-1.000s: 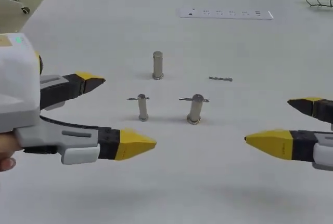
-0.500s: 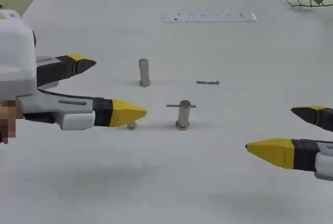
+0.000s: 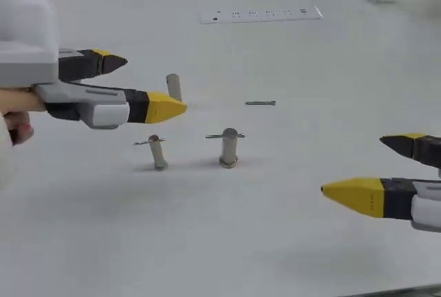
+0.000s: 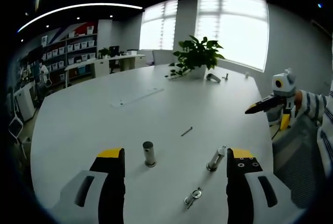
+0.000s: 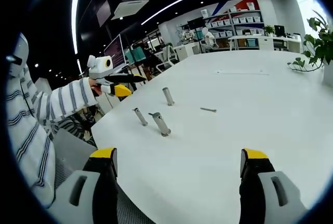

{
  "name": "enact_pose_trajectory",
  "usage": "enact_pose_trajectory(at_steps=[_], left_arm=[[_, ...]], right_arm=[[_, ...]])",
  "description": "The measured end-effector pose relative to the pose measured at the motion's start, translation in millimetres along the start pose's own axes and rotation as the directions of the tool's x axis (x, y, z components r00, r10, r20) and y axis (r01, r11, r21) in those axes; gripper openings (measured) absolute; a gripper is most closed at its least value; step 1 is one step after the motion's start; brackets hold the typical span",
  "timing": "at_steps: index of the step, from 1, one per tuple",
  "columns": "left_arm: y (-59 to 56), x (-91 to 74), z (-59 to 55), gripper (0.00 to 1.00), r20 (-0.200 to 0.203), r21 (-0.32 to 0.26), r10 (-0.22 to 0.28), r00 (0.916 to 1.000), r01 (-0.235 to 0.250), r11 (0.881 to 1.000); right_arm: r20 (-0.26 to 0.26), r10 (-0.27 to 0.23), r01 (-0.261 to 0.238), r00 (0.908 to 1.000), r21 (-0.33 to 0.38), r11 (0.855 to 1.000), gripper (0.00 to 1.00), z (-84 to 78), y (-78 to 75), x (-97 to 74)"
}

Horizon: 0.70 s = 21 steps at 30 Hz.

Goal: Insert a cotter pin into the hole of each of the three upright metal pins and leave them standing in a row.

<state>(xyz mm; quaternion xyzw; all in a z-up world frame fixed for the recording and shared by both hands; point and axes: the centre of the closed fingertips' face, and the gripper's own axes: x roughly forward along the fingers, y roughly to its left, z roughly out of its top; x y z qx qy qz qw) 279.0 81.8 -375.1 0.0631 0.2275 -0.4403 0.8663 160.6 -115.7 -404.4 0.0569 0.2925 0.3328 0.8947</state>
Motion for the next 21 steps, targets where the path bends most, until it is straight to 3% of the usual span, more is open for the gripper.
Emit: enact_pose_trajectory(at_steps=[9, 12, 15, 21], left_arm=[[21.4, 21.2, -3.5, 0.64, -0.021, -0.017, 0.014, 0.9997, -0.014, 1.000], [25.7, 28.3, -5.4, 0.59, -0.018, -0.028, 0.013, 0.9998, -0.013, 1.000], [29.2, 37.9, -12.2, 0.48, -0.033, -0.051, 0.006, 0.9995, -0.008, 0.999], [32.2, 52.5, -15.3, 0.43, -0.032, -0.060, 0.021, 0.9993, -0.023, 0.998]], right_arm=[[-0.005, 0.008, -0.008, 1.0000, -0.005, 1.000, 0.96, -1.2, 2.3, 1.3], [-0.010, 0.007, -0.007, 0.9999, -0.006, 1.000, 0.95, -2.3, 1.8, 1.6], [-0.013, 0.010, -0.010, 0.9999, 0.001, 1.000, 0.95, -3.8, 2.4, 3.0], [-0.013, 0.015, -0.015, 0.9998, 0.009, 1.000, 0.94, -5.6, 4.7, 5.7]])
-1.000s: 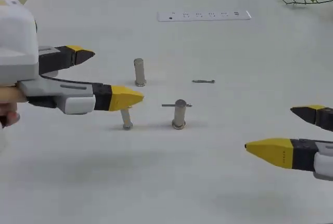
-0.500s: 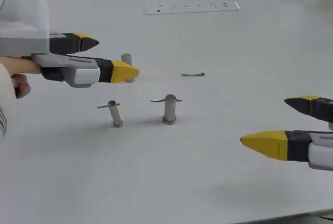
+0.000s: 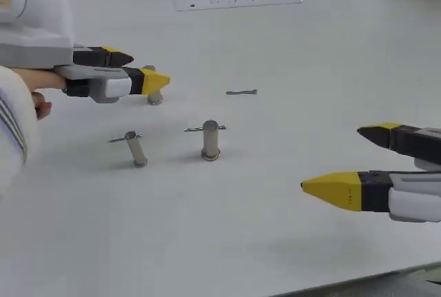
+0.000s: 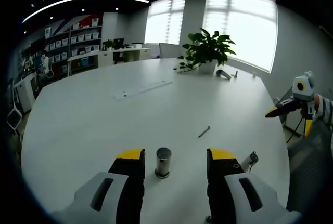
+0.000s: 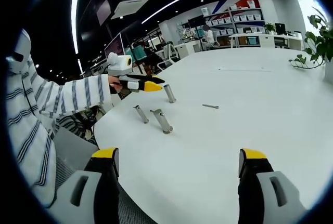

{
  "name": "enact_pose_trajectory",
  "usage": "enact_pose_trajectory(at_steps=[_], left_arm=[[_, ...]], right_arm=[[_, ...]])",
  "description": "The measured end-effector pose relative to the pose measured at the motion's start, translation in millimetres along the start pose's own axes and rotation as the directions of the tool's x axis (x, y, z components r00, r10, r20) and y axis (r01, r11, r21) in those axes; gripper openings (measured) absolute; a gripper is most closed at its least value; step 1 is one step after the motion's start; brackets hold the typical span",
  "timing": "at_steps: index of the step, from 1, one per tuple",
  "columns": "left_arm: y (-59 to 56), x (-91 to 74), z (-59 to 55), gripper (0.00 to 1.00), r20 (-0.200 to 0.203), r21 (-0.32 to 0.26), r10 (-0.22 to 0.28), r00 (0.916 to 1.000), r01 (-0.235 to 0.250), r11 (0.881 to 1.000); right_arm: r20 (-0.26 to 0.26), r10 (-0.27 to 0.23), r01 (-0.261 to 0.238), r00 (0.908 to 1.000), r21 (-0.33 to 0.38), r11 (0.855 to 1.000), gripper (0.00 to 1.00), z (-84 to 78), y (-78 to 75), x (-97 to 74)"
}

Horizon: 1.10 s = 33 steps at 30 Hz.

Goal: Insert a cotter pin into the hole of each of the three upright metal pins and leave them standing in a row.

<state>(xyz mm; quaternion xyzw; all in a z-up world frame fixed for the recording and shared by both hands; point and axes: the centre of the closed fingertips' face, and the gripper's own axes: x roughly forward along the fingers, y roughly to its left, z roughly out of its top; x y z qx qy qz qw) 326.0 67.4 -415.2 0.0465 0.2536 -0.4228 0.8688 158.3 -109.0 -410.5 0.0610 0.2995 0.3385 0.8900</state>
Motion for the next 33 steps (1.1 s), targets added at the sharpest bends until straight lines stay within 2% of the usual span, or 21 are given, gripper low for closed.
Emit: enact_pose_trajectory(at_steps=[9, 13, 20, 25, 27, 30, 33], left_arm=[[14.9, 16.2, -12.2, 0.33, -0.038, -0.025, 0.005, 0.9993, -0.006, 1.000], [14.7, 21.0, -19.2, 0.29, -0.062, -0.002, -0.008, 0.9980, 0.007, 1.000], [18.1, 28.1, -30.0, 0.20, -0.108, 0.024, 0.005, 0.9941, -0.002, 1.000], [20.4, 28.2, -28.4, 0.11, -0.104, 0.049, 0.015, 0.9945, -0.010, 0.999], [20.4, 28.4, -26.7, 0.11, -0.090, 0.026, 0.013, 0.9959, -0.011, 1.000], [21.1, 27.9, -27.1, 0.11, -0.092, 0.054, 0.015, 0.9957, -0.010, 0.998], [21.7, 28.0, -27.1, 0.11, -0.090, 0.035, 0.016, 0.9958, -0.013, 0.999]], right_arm=[[-0.022, 0.001, -0.001, 0.9998, 0.001, 1.000, 0.94, -4.7, -0.6, 2.3], [-0.025, 0.000, 0.000, 0.9997, 0.005, 1.000, 0.94, -5.7, -0.9, 3.5], [-0.035, 0.003, -0.003, 0.9994, 0.009, 1.000, 0.93, -8.8, -0.5, 3.8], [-0.054, 0.006, -0.005, 0.9985, 0.012, 1.000, 0.93, -13.9, 0.5, 4.5], [-0.053, 0.008, -0.007, 0.9986, 0.017, 1.000, 0.93, -14.9, 1.3, 5.2], [-0.060, 0.019, -0.019, 0.9980, 0.010, 1.000, 0.93, -16.3, 5.8, 6.6], [-0.060, 0.025, -0.025, 0.9979, 0.005, 1.000, 0.93, -16.5, 8.3, 8.4]])
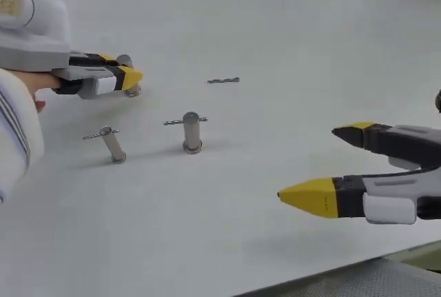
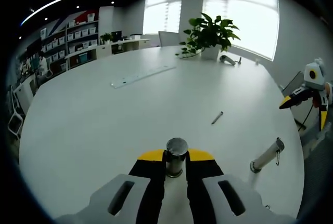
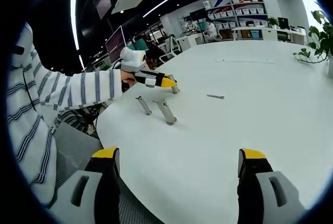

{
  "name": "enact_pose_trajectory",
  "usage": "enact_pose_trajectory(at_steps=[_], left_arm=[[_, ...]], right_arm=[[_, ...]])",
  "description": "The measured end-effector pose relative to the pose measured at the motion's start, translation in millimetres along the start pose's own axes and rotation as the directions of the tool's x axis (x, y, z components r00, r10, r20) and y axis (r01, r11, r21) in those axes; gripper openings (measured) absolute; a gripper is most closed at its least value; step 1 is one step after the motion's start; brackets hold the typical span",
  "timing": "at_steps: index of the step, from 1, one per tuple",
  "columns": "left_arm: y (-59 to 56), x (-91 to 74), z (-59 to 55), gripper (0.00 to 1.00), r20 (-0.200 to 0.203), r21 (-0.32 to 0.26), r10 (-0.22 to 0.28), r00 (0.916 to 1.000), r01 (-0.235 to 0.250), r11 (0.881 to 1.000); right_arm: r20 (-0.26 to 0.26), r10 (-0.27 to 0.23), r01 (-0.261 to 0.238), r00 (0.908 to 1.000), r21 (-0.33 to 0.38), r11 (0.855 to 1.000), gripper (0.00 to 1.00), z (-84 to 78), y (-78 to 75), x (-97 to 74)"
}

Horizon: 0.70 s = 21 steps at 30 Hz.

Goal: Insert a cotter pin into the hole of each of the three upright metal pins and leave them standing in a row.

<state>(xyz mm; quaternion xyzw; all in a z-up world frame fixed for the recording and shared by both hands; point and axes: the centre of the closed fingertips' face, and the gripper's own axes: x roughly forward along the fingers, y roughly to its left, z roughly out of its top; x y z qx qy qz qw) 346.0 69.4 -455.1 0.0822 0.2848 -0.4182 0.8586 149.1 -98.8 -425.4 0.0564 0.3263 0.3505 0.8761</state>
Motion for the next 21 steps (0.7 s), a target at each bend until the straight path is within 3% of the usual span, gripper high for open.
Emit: enact_pose_trajectory(at_steps=[2, 3, 11, 21], left_arm=[[0.6, -0.2, 0.7, 0.10, 0.003, 0.046, -0.003, 1.0000, 0.002, 0.999], [2.0, -0.3, 1.4, 0.10, 0.005, 0.108, 0.001, 1.0000, -0.002, 0.994], [8.7, -4.6, 0.1, 0.09, -0.005, 0.070, 0.030, 0.9995, -0.030, 0.997], [16.2, -29.5, 20.3, 0.09, 0.052, 0.073, 0.033, 0.9981, -0.037, 0.997]], right_arm=[[0.001, 0.004, -0.004, 1.0000, 0.001, 1.000, 0.93, 0.0, 1.3, 1.0], [-0.001, 0.006, -0.006, 1.0000, 0.000, 1.000, 0.93, -0.3, 2.3, 1.7], [-0.007, 0.012, -0.012, 0.9999, -0.011, 1.000, 0.93, -1.1, 5.3, 2.5], [-0.004, 0.017, -0.017, 0.9999, -0.024, 1.000, 0.93, 1.2, 6.6, 0.6]])
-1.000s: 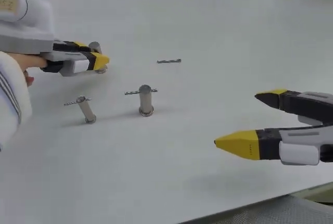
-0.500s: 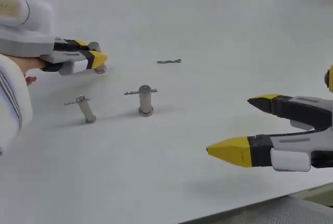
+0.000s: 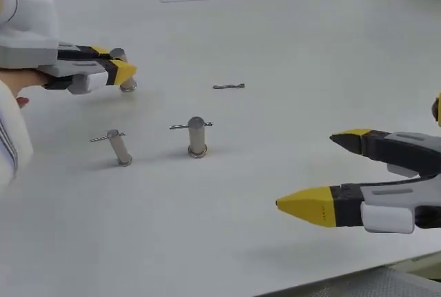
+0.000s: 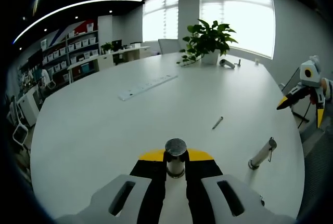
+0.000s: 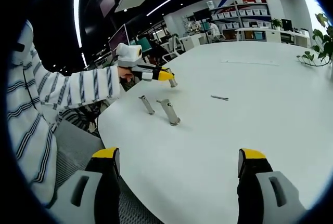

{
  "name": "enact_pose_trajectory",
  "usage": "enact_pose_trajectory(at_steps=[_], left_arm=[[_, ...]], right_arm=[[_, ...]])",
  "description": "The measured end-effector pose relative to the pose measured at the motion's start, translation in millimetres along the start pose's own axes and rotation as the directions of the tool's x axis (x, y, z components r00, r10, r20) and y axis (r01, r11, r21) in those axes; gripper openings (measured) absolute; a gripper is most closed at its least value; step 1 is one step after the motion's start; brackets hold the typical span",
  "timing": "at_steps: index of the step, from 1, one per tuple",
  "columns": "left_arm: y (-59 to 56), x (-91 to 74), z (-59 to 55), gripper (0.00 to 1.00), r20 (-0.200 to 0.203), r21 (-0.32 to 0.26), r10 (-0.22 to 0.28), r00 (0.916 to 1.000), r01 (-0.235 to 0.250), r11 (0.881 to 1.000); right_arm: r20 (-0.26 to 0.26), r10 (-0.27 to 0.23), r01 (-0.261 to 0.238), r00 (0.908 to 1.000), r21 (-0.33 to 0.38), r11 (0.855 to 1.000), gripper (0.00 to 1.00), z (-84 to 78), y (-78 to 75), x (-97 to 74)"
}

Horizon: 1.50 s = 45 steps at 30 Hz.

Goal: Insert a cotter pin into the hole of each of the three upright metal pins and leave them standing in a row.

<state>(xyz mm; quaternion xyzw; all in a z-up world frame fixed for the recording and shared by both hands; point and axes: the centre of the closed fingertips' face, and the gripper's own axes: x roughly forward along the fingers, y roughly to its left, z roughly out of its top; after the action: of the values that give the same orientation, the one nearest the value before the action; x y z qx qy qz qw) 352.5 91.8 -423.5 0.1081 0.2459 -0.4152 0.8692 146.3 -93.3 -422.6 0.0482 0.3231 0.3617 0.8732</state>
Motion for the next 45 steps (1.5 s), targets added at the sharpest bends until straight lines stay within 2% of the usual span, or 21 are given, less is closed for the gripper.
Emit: enact_pose_trajectory(at_steps=[2, 9, 10, 18, 24, 26, 28, 32, 37, 42, 45], left_arm=[[-1.1, -8.3, 4.2, 0.09, 0.006, -0.003, 0.010, 0.9999, -0.010, 1.000], [-7.3, -34.8, 14.5, 0.09, 0.034, 0.046, 0.008, 0.9994, -0.010, 0.999], [-17.6, -39.7, 17.6, 0.09, 0.037, 0.057, 0.004, 0.9993, -0.007, 0.998], [-48.8, -62.4, 31.1, 0.09, 0.081, 0.111, -0.061, 0.9949, 0.052, 0.992], [-82.5, -75.1, 41.3, 0.09, 0.110, 0.157, -0.144, 0.9834, 0.126, 0.979], [-95.1, -78.3, 43.6, 0.09, 0.119, 0.160, -0.171, 0.9781, 0.151, 0.975], [-105.7, -80.4, 45.1, 0.09, 0.136, 0.139, -0.180, 0.9741, 0.161, 0.977], [-128.3, -82.0, 44.9, 0.09, 0.158, 0.131, -0.215, 0.9637, 0.196, 0.972], [-156.6, -84.3, 42.6, 0.09, 0.163, 0.130, -0.253, 0.9536, 0.234, 0.964], [-173.7, -81.6, 37.6, 0.09, 0.156, 0.133, -0.286, 0.9455, 0.267, 0.955], [-182.5, -77.5, 32.3, 0.09, 0.132, 0.150, -0.313, 0.9405, 0.293, 0.944]], right_arm=[[0.004, 0.000, 0.000, 1.0000, 0.000, 1.000, 0.93, 1.0, -0.1, -0.5], [0.013, 0.002, -0.001, 0.9999, -0.013, 1.000, 0.93, 5.0, 0.2, -1.6], [0.013, 0.002, -0.002, 0.9999, -0.014, 1.000, 0.93, 5.5, 0.4, -1.7], [0.021, 0.004, -0.004, 0.9998, -0.029, 1.000, 0.93, 7.0, 3.0, -3.3], [0.020, 0.004, -0.004, 0.9998, -0.035, 0.999, 0.93, 5.7, 3.9, -4.9], [0.019, 0.005, -0.004, 0.9998, -0.037, 0.999, 0.93, 5.4, 4.1, -5.4], [0.019, 0.004, -0.004, 0.9998, -0.039, 0.999, 0.93, 5.2, 4.0, -5.7], [0.020, 0.004, -0.003, 0.9998, -0.039, 0.999, 0.93, 4.1, 4.1, -6.3], [0.024, -0.006, 0.008, 0.9997, -0.046, 0.999, 0.93, 3.3, 2.5, -8.3], [0.021, -0.010, 0.011, 0.9997, -0.043, 0.999, 0.93, 0.9, 0.7, -8.8], [0.021, -0.009, 0.010, 0.9997, -0.040, 0.999, 0.93, 0.3, 0.3, -8.7]])
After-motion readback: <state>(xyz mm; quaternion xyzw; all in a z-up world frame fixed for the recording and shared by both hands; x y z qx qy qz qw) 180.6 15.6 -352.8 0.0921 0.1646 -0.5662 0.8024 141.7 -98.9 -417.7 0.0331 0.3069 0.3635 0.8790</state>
